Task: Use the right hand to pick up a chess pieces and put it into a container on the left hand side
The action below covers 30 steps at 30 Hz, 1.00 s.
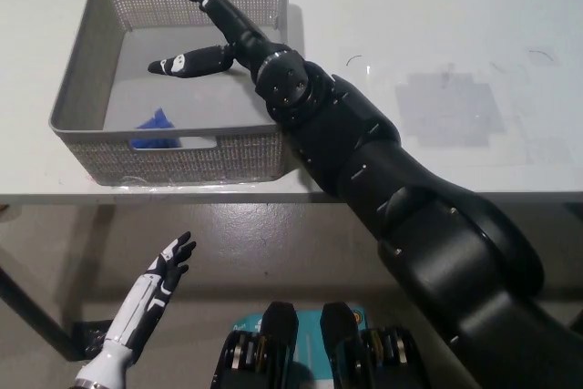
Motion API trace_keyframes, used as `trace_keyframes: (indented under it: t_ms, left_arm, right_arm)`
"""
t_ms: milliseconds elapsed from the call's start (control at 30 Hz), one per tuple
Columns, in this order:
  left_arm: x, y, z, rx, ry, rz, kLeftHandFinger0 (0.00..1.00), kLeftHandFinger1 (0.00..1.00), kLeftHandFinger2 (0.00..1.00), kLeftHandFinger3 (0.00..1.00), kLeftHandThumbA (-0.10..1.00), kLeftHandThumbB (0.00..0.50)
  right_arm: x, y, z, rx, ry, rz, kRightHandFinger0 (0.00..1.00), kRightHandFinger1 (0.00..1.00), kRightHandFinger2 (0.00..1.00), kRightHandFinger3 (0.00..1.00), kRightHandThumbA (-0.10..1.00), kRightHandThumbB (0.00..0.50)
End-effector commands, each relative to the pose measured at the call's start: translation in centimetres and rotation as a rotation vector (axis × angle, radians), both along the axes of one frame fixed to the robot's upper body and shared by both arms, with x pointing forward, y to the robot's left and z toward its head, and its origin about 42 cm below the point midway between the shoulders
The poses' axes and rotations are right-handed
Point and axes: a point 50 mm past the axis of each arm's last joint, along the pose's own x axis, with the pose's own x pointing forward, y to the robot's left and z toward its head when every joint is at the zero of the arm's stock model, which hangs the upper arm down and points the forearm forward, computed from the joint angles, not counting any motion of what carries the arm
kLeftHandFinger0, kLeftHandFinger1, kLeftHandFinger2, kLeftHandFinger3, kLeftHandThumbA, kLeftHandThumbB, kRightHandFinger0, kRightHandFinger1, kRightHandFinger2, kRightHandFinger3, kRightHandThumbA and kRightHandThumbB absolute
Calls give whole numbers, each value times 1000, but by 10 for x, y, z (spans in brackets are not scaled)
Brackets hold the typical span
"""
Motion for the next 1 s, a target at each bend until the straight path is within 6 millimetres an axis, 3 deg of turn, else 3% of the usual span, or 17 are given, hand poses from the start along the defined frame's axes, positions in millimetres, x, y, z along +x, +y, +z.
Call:
trace_keyframes:
  t_ms: [0, 100, 167, 233, 333, 367, 400, 533, 700, 800, 900, 933, 967]
  left_arm:
    - [4, 3, 9, 22, -54, -32, 1000, 1000, 1000, 1000, 1000, 249]
    - [3, 3, 8, 16, -43, -23, 1000, 1000, 1000, 1000, 1000, 264]
    - [3, 3, 8, 13, -41, -22, 1000, 1000, 1000, 1000, 1000, 273]
    - [3, 3, 8, 14, -40, -26, 1000, 1000, 1000, 1000, 1000, 271]
    - [4, 2, 8, 16, -44, -35, 1000, 1000, 1000, 1000, 1000, 254]
    - [4, 2, 8, 16, -45, -36, 1000, 1000, 1000, 1000, 1000, 254]
    - [4, 4, 8, 12, -45, -34, 1000, 1000, 1000, 1000, 1000, 260]
    - [4, 5, 6, 1, -51, -20, 1000, 1000, 1000, 1000, 1000, 261]
    - [-8, 6, 0, -9, -31, 10, 1000, 1000, 1000, 1000, 1000, 261]
    - [-3, 14, 7, 8, -47, 30, 1000, 1000, 1000, 1000, 1000, 233]
    - [-6, 17, 7, 9, -47, 46, 1000, 1000, 1000, 1000, 1000, 238]
    - [-9, 17, 5, 8, -38, 51, 1000, 1000, 1000, 1000, 1000, 242]
    - [-10, 17, 3, 7, -36, 51, 1000, 1000, 1000, 1000, 1000, 240]
  right_arm:
    - [5, 6, 54, 43, -108, 40, 1000, 1000, 1000, 1000, 1000, 406]
    - [7, 4, 68, 74, -147, 45, 1000, 1000, 1000, 1000, 1000, 408]
    - [9, 0, 83, 85, -198, 37, 1000, 1000, 1000, 1000, 1000, 365]
    - [11, -5, 94, 105, -232, 36, 1000, 1000, 1000, 1000, 1000, 360]
    - [13, -18, 120, 157, -313, 40, 1000, 1000, 1000, 1000, 1000, 379]
    - [14, -19, 122, 159, -322, 39, 1000, 1000, 1000, 1000, 1000, 438]
    - [13, -25, 136, 190, -372, 51, 1000, 1000, 1000, 1000, 1000, 403]
    - [5, -47, 162, 229, -478, 53, 1000, 1000, 1000, 1000, 1000, 401]
    - [-24, -100, 168, 259, -610, 62, 1000, 1000, 1000, 1000, 1000, 375]
    - [-43, -134, 172, 294, -694, 30, 1000, 1000, 1000, 1000, 1000, 370]
    - [-59, -162, 161, 318, -722, 17, 1000, 1000, 1000, 1000, 1000, 338]
    - [-72, -184, 148, 331, -739, -1, 1000, 1000, 1000, 1000, 1000, 323]
    - [-77, -192, 143, 334, -739, -9, 1000, 1000, 1000, 1000, 1000, 324]
